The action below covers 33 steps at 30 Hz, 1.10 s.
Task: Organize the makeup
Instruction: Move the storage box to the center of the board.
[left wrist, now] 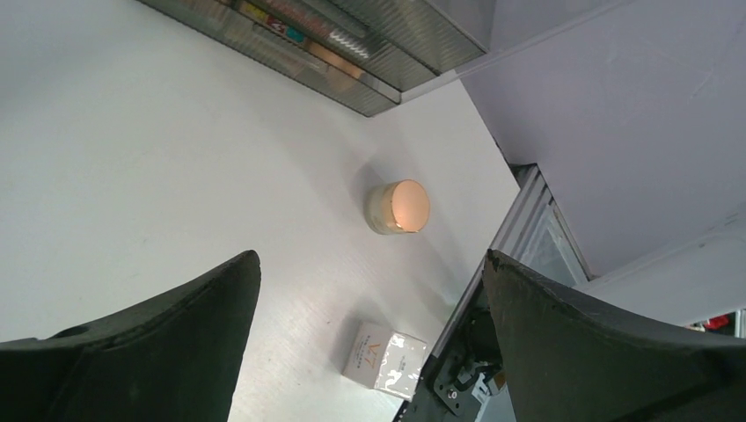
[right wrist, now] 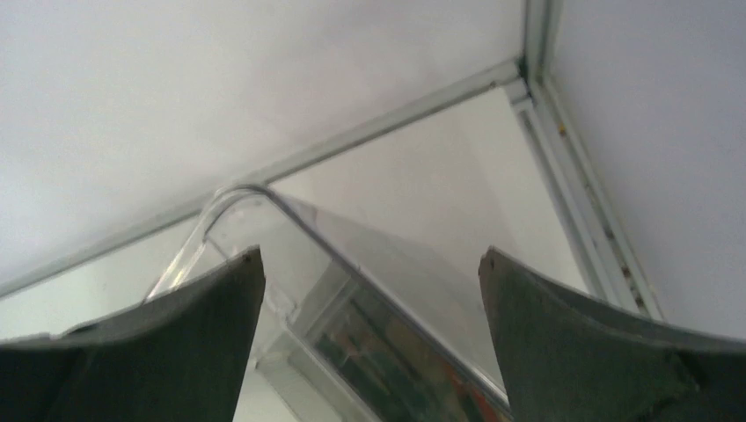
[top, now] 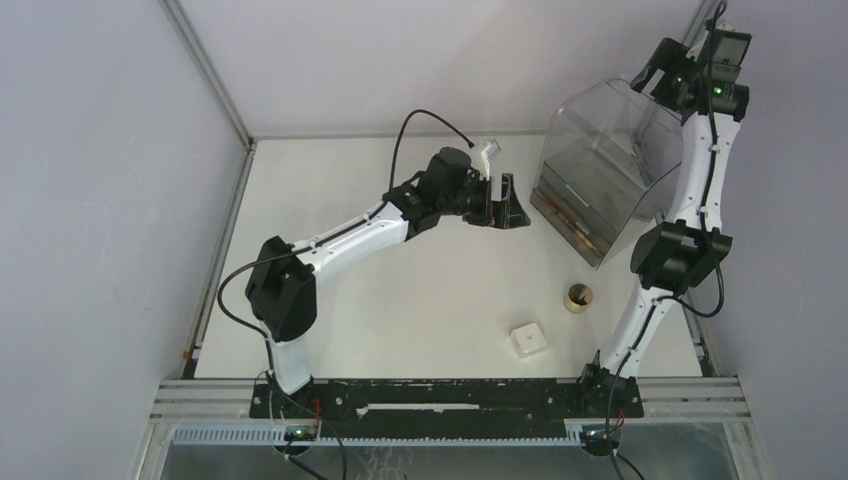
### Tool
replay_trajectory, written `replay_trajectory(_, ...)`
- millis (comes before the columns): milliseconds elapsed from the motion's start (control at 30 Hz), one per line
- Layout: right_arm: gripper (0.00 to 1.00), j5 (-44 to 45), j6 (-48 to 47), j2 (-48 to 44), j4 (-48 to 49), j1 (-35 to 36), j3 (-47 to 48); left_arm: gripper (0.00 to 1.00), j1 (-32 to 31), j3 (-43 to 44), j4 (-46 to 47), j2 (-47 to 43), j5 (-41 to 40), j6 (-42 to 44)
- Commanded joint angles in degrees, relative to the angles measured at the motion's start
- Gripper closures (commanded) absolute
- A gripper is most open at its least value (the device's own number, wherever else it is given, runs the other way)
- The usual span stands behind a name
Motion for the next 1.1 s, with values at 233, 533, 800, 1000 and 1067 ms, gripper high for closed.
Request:
replay_trajectory(233, 0.01, -24.7, 6.2, 1.57, 2.99, 3.99, -0.1, 0.0, 2.69, -3.82, 0.19, -1.61, -2.6, -2.77)
replay_trajectory(533, 0.04, -29.08, 5.72, 2.27, 2.23, 7.47, 0.12, 0.0, 2.93, -4.86, -1.01, -2.9, -4.36, -1.55)
replay_trajectory(800, 0.01, -6.09, 6.93, -11.27, 6.33, 3.88, -2.18, 0.0, 2.06, -4.98, 1.83, -2.71, -8.51, -2.84)
replay_trajectory(1000, 0.0, 8.81, 5.13, -29.98, 12.22, 4.84, -20.17, 0.0, 2.32, -2.93, 2.9, -2.56, -10.28, -0.71)
replay_trajectory(1067, 0.0, 14.06, 3.95, -36.75, 14.0, 6.51, -29.79, 0.0, 3.23, -0.92, 1.04, -2.93, -9.62, 0.64)
